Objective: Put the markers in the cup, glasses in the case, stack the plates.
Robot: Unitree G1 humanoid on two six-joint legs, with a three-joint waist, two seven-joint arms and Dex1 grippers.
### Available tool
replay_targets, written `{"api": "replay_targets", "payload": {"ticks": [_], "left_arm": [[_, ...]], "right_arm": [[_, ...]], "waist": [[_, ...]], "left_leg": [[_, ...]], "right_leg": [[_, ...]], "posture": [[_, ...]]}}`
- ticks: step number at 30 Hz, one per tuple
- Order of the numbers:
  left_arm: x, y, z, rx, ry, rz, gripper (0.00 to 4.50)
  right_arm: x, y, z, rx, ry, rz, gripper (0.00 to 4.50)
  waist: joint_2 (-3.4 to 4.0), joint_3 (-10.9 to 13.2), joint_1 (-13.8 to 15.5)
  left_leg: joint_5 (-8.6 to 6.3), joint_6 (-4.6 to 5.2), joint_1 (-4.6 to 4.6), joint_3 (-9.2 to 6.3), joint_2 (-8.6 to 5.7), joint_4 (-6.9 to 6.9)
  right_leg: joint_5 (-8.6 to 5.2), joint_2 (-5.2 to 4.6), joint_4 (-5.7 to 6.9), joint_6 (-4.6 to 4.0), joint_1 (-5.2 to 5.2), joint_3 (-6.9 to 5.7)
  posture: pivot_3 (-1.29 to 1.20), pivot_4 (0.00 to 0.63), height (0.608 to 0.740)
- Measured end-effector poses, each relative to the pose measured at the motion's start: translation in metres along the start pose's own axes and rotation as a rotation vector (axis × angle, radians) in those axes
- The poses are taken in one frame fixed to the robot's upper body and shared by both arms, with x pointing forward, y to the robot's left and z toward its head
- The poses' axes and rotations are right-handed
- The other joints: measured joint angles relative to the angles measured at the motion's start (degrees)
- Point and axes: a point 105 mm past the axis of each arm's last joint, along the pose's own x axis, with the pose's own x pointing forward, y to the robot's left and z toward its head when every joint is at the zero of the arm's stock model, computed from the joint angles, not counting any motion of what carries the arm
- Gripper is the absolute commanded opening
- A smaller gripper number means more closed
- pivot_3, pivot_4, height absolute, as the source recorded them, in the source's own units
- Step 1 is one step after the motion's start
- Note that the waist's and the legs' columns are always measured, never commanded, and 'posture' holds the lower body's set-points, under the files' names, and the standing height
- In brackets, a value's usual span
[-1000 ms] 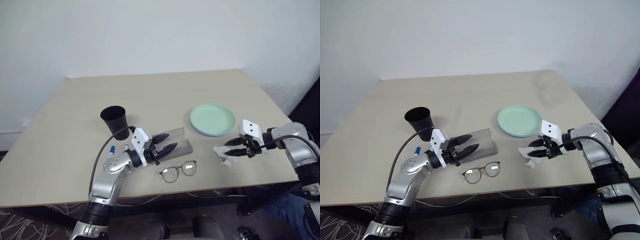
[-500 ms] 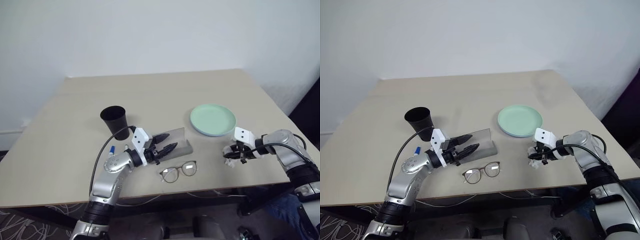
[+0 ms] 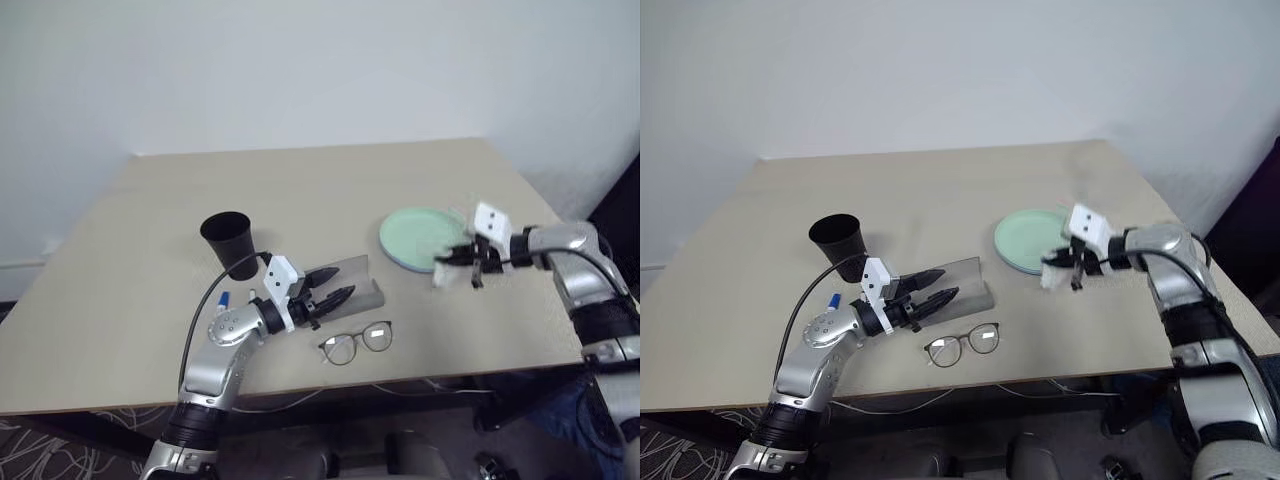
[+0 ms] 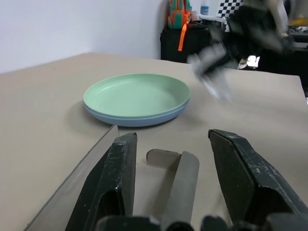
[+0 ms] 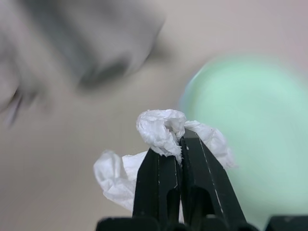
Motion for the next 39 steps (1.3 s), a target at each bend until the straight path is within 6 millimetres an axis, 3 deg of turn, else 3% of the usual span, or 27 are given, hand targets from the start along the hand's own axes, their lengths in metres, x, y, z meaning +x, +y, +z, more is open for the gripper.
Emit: {"api": "replay_targets", "payload": {"ticks": [3, 8, 11, 17, 21, 24, 28, 34, 39], "left_arm": [[0.0, 0.0, -0.001, -0.001, 0.002, -0.002, 2.48], [0.0, 0.001, -0.001, -0.003, 0.005, -0.003, 2.48], [0.001, 0.001, -0.001, -0.003, 0.005, -0.004, 2.48], [0.0, 0.002, -0.001, -0.002, 0.006, 0.001, 2.48], [-0.001, 0.002, -0.002, -0.002, 0.012, 0.003, 2.48], [-0.002, 0.002, -0.003, -0.006, 0.027, -0.009, 2.48], [-0.004, -0.002, -0.006, -0.038, 0.067, -0.069, 2.48], [0.0, -0.004, 0.006, -0.021, 0.118, -0.214, 2.48], [0.002, -0.006, 0.01, -0.037, 0.16, -0.318, 2.48]], "right_arm": [[0.009, -0.016, 0.006, 0.019, -0.033, -0.083, 0.05], [0.027, -0.036, -0.013, 0.081, 0.018, -0.213, 0.05], [0.035, -0.039, -0.021, 0.094, 0.046, -0.242, 0.62], [0.037, -0.04, -0.029, 0.089, 0.065, -0.264, 2.72], [0.035, -0.045, -0.026, 0.075, 0.041, -0.302, 2.72], [0.03, -0.044, -0.013, 0.077, -0.057, -0.266, 2.72], [0.023, -0.022, 0.0, 0.05, -0.195, -0.114, 2.72], [0.024, 0.03, -0.028, 0.094, -0.205, 0.103, 2.72], [0.024, 0.05, -0.029, 0.117, -0.232, 0.176, 2.72]], "waist": [[-0.02, -0.01, 0.02], [0.0, -0.01, -0.03], [0.02, -0.02, -0.06], [0.04, -0.03, -0.28], [0.05, -0.03, -0.3], [0.08, -0.03, -0.33], [0.08, -0.05, -0.24], [0.11, -0.04, -0.31], [0.11, -0.05, -0.63]], "left_leg": [[0.0, 0.01, -0.01, -0.01, -0.04, -0.02], [0.0, -0.01, -0.02, 0.0, -0.07, -0.13], [0.01, -0.04, -0.02, 0.0, -0.07, -0.23], [-0.01, -0.01, -0.02, 0.0, -0.07, -0.25], [0.0, -0.02, 0.0, 0.0, -0.05, -0.25], [0.0, -0.02, 0.01, 0.01, 0.01, -0.24], [-0.01, -0.03, 0.03, -0.07, 0.08, -0.2], [-0.01, -0.02, 0.02, 0.02, 0.06, -0.07], [0.01, -0.05, 0.08, 0.03, 0.13, -0.06]], "right_leg": [[0.03, -0.01, -0.01, -0.05, -0.01, 0.01], [0.1, -0.02, -0.02, -0.16, -0.12, 0.05], [0.23, -0.01, -0.03, -0.36, -0.17, 0.06], [0.23, 0.0, -0.04, -0.36, -0.17, 0.07], [0.2, 0.03, -0.02, -0.32, -0.17, 0.07], [0.15, 0.11, -0.03, -0.24, -0.17, 0.09], [0.13, 0.2, -0.04, -0.2, -0.07, 0.06], [0.14, 0.2, 0.0, -0.21, -0.05, 0.12], [0.14, 0.27, 0.11, -0.22, -0.05, 0.15]], "posture": [[0.0, 0.0, 0.74], [0.0, 0.0, 0.74], [0.0, 0.0, 0.74], [0.0, 0.0, 0.74], [0.0, 0.0, 0.74], [0.0, 0.0, 0.74], [0.0, 0.0, 0.74], [0.0, 0.0, 0.74], [0.0, 0.0, 0.74]]}}
